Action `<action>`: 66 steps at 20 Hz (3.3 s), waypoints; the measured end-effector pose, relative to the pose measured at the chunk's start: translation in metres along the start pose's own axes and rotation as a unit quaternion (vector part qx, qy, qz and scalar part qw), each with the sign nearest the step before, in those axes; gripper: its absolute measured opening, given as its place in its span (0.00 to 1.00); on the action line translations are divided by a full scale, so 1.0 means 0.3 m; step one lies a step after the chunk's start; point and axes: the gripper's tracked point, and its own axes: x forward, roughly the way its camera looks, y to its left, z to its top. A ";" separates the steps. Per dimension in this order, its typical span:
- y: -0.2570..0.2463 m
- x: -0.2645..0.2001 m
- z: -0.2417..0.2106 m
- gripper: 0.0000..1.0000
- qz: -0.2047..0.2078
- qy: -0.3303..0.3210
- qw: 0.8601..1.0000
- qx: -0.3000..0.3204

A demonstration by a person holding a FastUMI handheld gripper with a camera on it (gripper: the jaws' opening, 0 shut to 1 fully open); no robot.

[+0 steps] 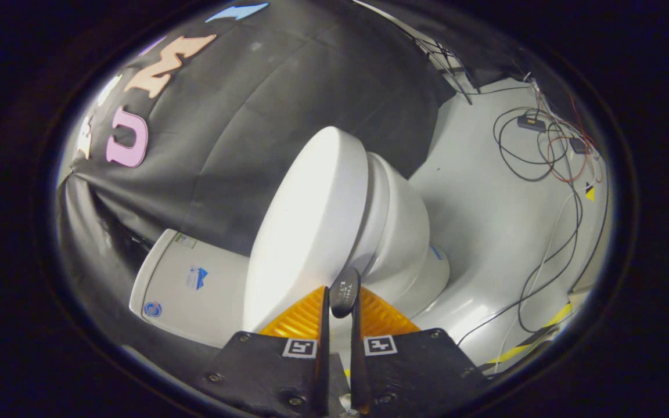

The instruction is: Open the toilet lid.

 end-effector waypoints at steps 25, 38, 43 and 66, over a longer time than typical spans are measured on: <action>0.670 -0.217 -0.107 0.01 0.178 -0.023 0.970 -0.166; 0.079 -0.087 0.060 0.39 -0.079 -0.013 0.993 -0.084; -0.053 -0.069 0.039 0.59 -0.101 0.008 0.994 -0.037; 0.175 -0.133 0.080 0.01 0.035 -0.001 0.998 0.046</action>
